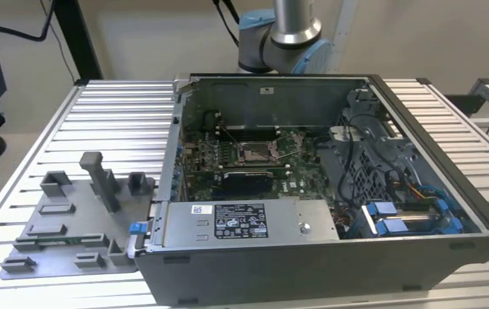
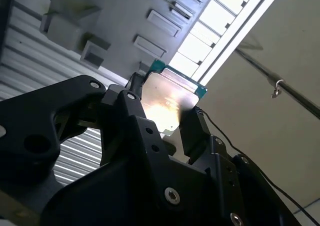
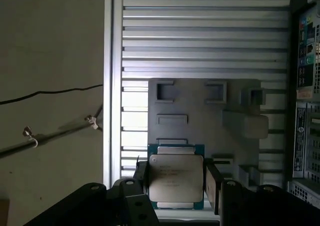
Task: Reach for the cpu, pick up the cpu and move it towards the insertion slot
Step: 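Pick up the cpu and move it towards the insertion slot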
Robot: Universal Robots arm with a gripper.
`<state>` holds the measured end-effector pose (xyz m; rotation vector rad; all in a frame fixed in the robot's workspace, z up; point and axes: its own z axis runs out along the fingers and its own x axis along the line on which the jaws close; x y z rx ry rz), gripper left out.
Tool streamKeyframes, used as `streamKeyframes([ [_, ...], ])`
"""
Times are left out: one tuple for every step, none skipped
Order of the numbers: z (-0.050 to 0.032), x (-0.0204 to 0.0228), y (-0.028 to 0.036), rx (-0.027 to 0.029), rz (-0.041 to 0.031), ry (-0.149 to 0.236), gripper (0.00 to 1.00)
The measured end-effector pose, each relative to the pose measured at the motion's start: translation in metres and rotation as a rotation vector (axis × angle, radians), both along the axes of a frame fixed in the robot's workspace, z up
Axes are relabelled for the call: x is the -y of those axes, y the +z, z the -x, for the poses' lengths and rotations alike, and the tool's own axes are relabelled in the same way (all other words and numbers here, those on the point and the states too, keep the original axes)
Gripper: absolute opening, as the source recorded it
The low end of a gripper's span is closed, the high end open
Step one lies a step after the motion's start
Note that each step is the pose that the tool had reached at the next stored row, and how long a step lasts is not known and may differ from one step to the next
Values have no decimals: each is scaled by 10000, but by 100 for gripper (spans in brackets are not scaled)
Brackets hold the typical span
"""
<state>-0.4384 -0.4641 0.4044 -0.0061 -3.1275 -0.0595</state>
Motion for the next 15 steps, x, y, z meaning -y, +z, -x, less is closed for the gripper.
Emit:
streamKeyframes([
  [-9, 1, 1, -2, 2, 2, 0],
  [-23, 0, -1, 0, 0, 0, 0],
  [-41, 0, -1, -5, 0, 0, 0],
  [-63, 0, -1, -10, 0, -1, 0],
  [-91, 0, -1, -18, 0, -1, 0],
  [-122, 0, -1, -24, -1, -1, 0],
  [-156, 0, -1, -33, 0, -1, 0],
  [-194, 0, -2, -42, -1, -1, 0],
  [-236, 0, -2, -53, -1, -1, 0],
  [-277, 0, -1, -70, 0, -1, 0],
  [-322, 0, -1, -87, -1, -1, 0],
  [-360, 0, -2, -103, -1, 0, 0],
  [-396, 0, -1, -117, -1, -1, 0],
  [-432, 0, -2, -130, -1, -1, 0],
  [-468, 0, -1, -145, -1, -1, 0],
])
